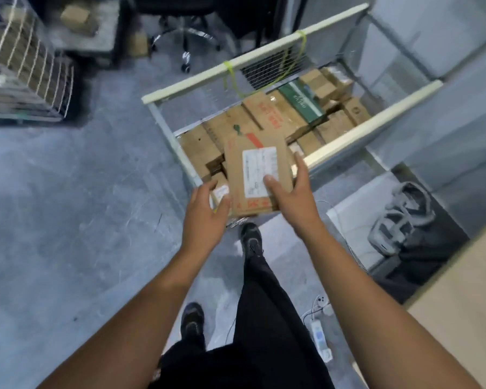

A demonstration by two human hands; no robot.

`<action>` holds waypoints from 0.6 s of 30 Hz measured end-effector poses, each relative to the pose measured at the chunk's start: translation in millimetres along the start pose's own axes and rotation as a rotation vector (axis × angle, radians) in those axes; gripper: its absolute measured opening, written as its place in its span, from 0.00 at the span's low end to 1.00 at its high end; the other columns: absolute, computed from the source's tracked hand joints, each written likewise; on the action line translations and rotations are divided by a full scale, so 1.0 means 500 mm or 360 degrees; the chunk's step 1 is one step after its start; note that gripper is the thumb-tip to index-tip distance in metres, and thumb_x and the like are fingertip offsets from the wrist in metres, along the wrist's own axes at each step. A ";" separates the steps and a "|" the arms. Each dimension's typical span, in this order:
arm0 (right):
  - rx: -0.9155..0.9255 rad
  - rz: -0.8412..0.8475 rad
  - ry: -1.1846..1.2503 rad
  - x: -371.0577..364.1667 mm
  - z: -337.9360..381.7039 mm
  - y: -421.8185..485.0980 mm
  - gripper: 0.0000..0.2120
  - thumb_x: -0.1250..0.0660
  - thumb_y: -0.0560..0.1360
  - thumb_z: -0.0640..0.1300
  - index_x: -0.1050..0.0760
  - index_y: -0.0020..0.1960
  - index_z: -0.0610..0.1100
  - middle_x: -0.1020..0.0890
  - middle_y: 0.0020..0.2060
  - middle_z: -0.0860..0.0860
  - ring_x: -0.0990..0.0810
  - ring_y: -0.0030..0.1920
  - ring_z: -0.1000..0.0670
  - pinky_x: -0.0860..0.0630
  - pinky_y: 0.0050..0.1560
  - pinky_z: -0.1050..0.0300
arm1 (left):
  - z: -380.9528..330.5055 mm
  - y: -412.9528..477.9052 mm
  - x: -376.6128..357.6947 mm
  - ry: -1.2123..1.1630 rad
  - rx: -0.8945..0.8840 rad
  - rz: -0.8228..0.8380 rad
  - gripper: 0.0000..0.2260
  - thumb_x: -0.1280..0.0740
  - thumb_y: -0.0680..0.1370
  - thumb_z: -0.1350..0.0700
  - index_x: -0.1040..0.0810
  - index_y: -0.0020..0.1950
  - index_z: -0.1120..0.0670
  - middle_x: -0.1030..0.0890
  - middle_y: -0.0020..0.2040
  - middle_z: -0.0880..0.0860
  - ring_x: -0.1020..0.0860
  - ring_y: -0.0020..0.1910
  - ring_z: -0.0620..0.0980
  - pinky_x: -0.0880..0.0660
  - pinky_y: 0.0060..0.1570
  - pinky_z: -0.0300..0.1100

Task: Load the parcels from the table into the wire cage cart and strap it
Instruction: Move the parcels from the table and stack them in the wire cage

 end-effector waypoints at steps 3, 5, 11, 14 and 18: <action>-0.0030 0.0114 -0.0078 -0.038 -0.018 0.179 0.40 0.26 0.78 0.51 0.44 0.83 0.53 0.25 0.60 0.68 0.22 0.54 0.73 0.22 0.54 0.71 | 0.022 0.138 0.009 0.0262 0.0045 -0.0048 0.18 0.32 0.83 0.51 0.25 0.71 0.55 0.22 0.67 0.54 0.25 0.68 0.52 0.32 0.64 0.39; -0.0141 0.0286 -0.0119 -0.080 -0.057 0.290 0.41 0.26 0.77 0.54 0.45 0.83 0.55 0.23 0.68 0.58 0.20 0.63 0.60 0.21 0.65 0.55 | 0.030 0.229 -0.002 0.0420 0.0058 -0.0046 0.18 0.32 0.83 0.53 0.24 0.71 0.57 0.22 0.66 0.57 0.24 0.67 0.55 0.30 0.67 0.45; -0.0687 0.0806 -0.0198 -0.192 -0.248 0.494 0.46 0.25 0.78 0.48 0.52 0.84 0.53 0.23 0.69 0.46 0.18 0.52 0.54 0.17 0.52 0.51 | 0.083 0.396 -0.101 0.1252 0.0012 0.0244 0.23 0.35 0.81 0.51 0.27 0.75 0.57 0.24 0.71 0.58 0.34 0.77 0.60 0.48 0.79 0.54; -0.0734 0.0966 -0.0439 -0.271 -0.337 0.559 0.44 0.25 0.78 0.50 0.49 0.84 0.52 0.24 0.68 0.42 0.19 0.54 0.44 0.21 0.53 0.49 | 0.108 0.435 -0.159 0.1399 0.0096 0.0428 0.26 0.37 0.83 0.46 0.34 0.79 0.54 0.32 0.77 0.56 0.43 0.81 0.59 0.53 0.80 0.55; -0.0847 0.1104 -0.0604 -0.343 -0.448 0.608 0.37 0.28 0.80 0.46 0.45 0.82 0.49 0.21 0.63 0.41 0.22 0.43 0.48 0.25 0.38 0.56 | 0.149 0.498 -0.199 0.1618 0.0301 0.0680 0.28 0.38 0.84 0.46 0.39 0.81 0.55 0.37 0.80 0.57 0.46 0.82 0.59 0.55 0.81 0.57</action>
Point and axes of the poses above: each hand's wrist, its own y-axis towards the middle knuckle, its own x-axis out of the back of the hand, z = x × y, the point moved 2 cm from there along y, towards the middle knuckle
